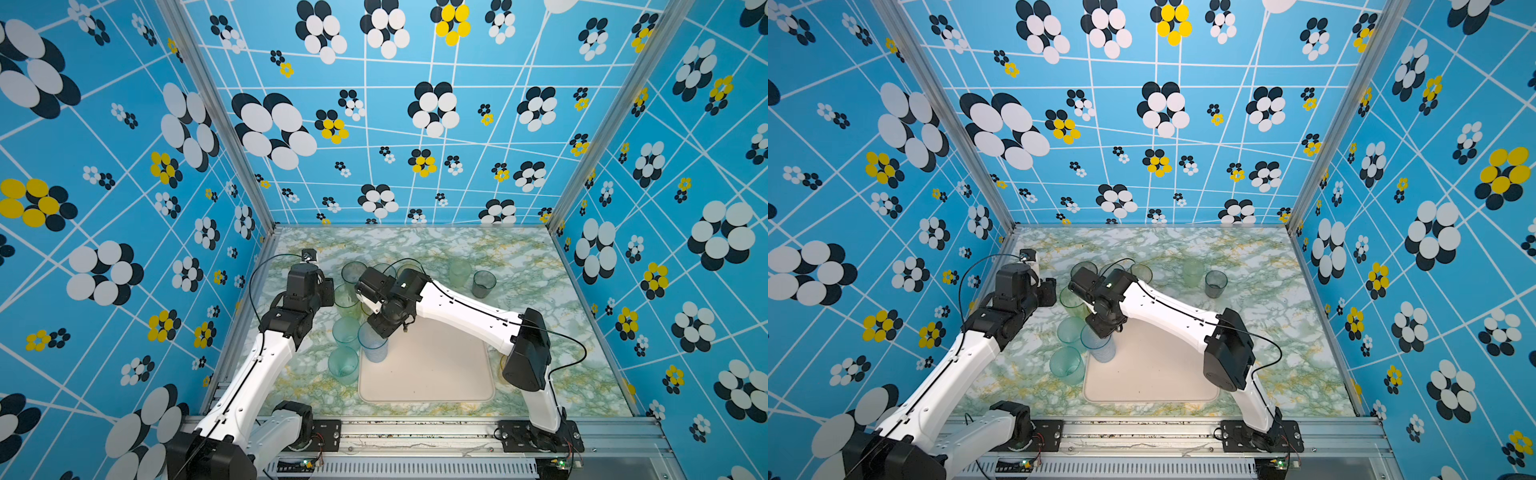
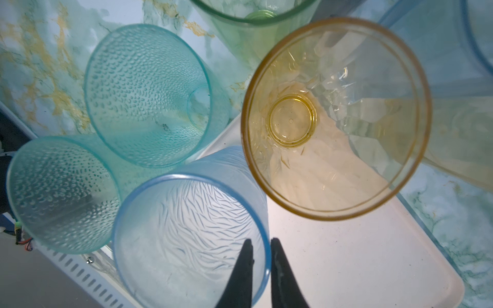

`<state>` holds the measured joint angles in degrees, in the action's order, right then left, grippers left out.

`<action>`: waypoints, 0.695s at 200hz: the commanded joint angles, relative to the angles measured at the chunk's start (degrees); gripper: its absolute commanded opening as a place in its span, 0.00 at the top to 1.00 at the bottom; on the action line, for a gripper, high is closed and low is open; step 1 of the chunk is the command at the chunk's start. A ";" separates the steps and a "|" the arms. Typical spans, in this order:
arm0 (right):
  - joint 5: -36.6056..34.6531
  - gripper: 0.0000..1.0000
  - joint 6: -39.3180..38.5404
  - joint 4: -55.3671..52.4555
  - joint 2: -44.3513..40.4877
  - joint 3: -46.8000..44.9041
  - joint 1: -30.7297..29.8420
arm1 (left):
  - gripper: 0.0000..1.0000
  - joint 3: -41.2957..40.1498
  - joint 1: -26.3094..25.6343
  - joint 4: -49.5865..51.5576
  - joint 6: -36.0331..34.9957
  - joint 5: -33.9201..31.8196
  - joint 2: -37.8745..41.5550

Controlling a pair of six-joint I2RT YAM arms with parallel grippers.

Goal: Place the glasses into the tray
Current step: Move the glass to the tray.

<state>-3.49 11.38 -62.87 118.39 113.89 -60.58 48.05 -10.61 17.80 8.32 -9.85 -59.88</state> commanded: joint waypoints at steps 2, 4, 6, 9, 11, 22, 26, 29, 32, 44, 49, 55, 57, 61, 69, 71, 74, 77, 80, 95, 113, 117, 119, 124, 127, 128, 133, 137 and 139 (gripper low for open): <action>1.29 0.82 0.52 0.72 0.39 -1.20 0.34 | 0.43 -0.42 0.19 0.24 -0.76 0.35 -0.06; 1.29 0.82 0.50 0.77 0.32 -1.27 0.34 | 0.43 -0.42 0.21 0.24 -0.76 0.35 -0.06; 1.31 0.82 0.53 0.81 0.23 -1.34 0.43 | 0.43 -0.42 0.17 0.22 -0.76 0.35 -0.06; 1.29 0.82 0.57 0.90 0.15 -1.38 0.42 | 0.43 -0.42 0.18 0.23 -0.76 0.35 -0.06; 1.29 0.82 0.58 0.91 0.17 -1.43 0.43 | 0.43 -0.42 0.20 0.22 -0.76 0.35 -0.06; 1.29 0.81 0.59 1.08 -0.28 -1.80 0.51 | 0.43 -0.35 0.16 0.27 -0.76 0.35 -0.15; 1.31 0.80 0.58 1.17 -0.37 -1.86 0.48 | 0.43 -0.35 0.18 0.26 -0.76 0.35 -0.23; 1.31 0.80 0.58 1.22 -0.50 -2.05 0.55 | 0.43 -0.33 0.16 0.23 -0.76 0.35 -0.24; 1.29 0.79 0.58 1.30 -0.59 -2.14 0.59 | 0.43 -0.33 0.15 0.25 -0.76 0.39 -0.31; 1.29 0.77 0.66 1.65 -1.18 -2.56 0.61 | 0.44 -0.26 0.21 0.38 -0.78 0.44 -0.49; 1.29 0.76 0.66 1.70 -1.42 -2.65 0.65 | 0.44 -0.24 0.17 0.45 -0.76 0.44 -0.60; 1.25 0.74 0.67 1.73 -1.77 -2.79 0.64 | 0.44 -0.24 0.15 0.48 -0.68 0.52 -0.72; 1.15 0.73 0.66 1.75 -1.89 -2.83 0.68 | 0.44 -0.24 0.20 0.48 -0.67 0.53 -0.76; 1.06 0.72 0.58 1.79 -2.20 -2.88 0.66 | 0.44 -0.16 0.16 0.46 -0.67 0.53 -0.89; 0.52 0.69 0.49 1.92 -2.97 -3.03 0.68 | 0.45 -0.09 0.16 0.55 -0.67 0.69 -1.18; 0.33 0.68 0.49 1.95 -3.20 -3.12 0.76 | 0.45 -0.03 0.20 0.63 -0.67 0.70 -1.24; 0.14 0.68 0.44 2.08 -3.53 -3.16 0.80 | 0.45 -0.03 0.17 0.65 -0.67 0.71 -1.42; -0.16 0.66 0.41 2.20 -4.00 -3.32 0.73 | 0.45 0.08 0.21 0.73 -0.67 0.71 -1.53; -0.44 0.66 0.40 2.34 -4.49 -3.46 0.85 | 0.45 0.18 0.19 0.81 -0.67 0.71 -1.62; -1.29 0.63 0.14 3.63 -7.24 -4.35 1.12 | 0.46 0.63 0.19 1.33 -0.58 0.78 -2.12; -1.75 0.59 -0.12 5.55 -10.97 -5.96 1.88 | 0.46 1.28 0.24 1.88 -0.52 1.16 -2.50; -1.72 0.59 -0.13 5.84 -11.75 -6.20 2.19 | 0.45 1.53 0.20 2.10 -0.50 1.43 -2.65; -1.77 0.58 -0.13 6.01 -12.12 -6.30 2.32 | 0.45 1.63 0.16 2.27 -0.49 1.52 -2.73; -1.72 0.58 -0.13 6.36 -13.00 -6.71 2.62 | 0.45 2.00 0.22 2.64 -0.49 1.87 -2.98; -1.72 0.57 -0.13 6.56 -13.47 -6.91 2.98 | 0.45 2.20 0.20 2.91 -0.45 2.05 -3.18; -1.67 0.57 -0.13 6.63 -13.63 -7.00 3.08 | 0.45 2.30 0.18 3.06 -0.43 2.12 -3.25; -1.67 0.57 -0.13 7.05 -14.41 -7.48 3.63 | 0.46 2.71 0.16 3.50 -0.36 2.40 -3.51; -1.69 0.57 -0.13 7.34 -15.03 -7.81 4.02 | 0.46 3.09 0.16 3.90 -0.26 2.62 -3.77; -1.70 0.57 -0.13 7.50 -15.27 -7.96 4.21 | 0.46 3.23 0.20 4.04 -0.13 2.68 -3.94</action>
<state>-4.01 11.38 -58.19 108.38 107.48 -58.63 48.31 -10.61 19.14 8.32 -9.13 -62.41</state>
